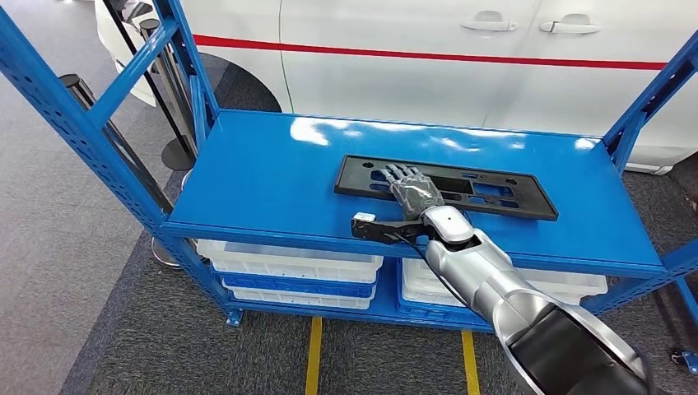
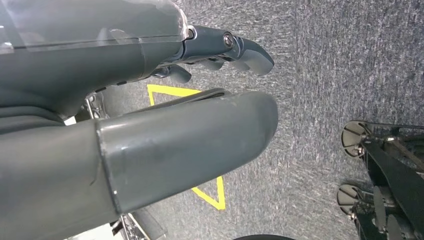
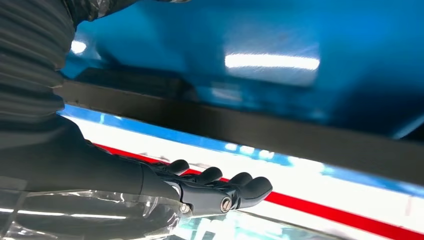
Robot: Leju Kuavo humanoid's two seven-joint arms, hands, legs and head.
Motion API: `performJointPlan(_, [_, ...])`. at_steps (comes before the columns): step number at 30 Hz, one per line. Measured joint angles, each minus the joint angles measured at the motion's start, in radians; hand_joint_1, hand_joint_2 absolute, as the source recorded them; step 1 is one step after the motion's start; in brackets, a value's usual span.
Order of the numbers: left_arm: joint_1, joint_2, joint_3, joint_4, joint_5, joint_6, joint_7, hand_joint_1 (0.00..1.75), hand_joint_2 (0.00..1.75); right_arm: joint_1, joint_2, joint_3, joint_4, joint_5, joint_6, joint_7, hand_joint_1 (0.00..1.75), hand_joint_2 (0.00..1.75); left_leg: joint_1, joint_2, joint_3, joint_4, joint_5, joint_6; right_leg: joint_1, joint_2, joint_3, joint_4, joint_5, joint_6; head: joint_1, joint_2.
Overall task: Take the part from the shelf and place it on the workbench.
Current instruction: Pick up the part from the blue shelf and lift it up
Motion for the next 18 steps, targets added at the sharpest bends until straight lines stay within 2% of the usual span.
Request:
performJointPlan(6, [0.0, -0.003, 0.0, 0.0, -0.007, 0.001, -0.005, 0.0, 0.0, 0.003, 0.003, -0.063, 0.043, 0.016, -0.057, 0.039, 0.0, 1.75, 0.0, 0.0, 0.0, 0.0, 0.0, 0.0, 0.0, 0.0, 0.0, 0.0, 0.0, 0.0, 0.0, 0.0])
performJointPlan(18, [0.0, -0.004, 0.0, 0.0, -0.007, 0.001, -0.006, 0.0, 0.0, 0.003, 0.003, -0.089, 0.063, 0.019, -0.06, 0.042, 0.0, 1.75, 0.0, 0.0, 0.0, 0.0, 0.0, 0.0, 0.001, 0.0, 0.0, 0.0, 0.0, 0.0, 0.0, 0.0])
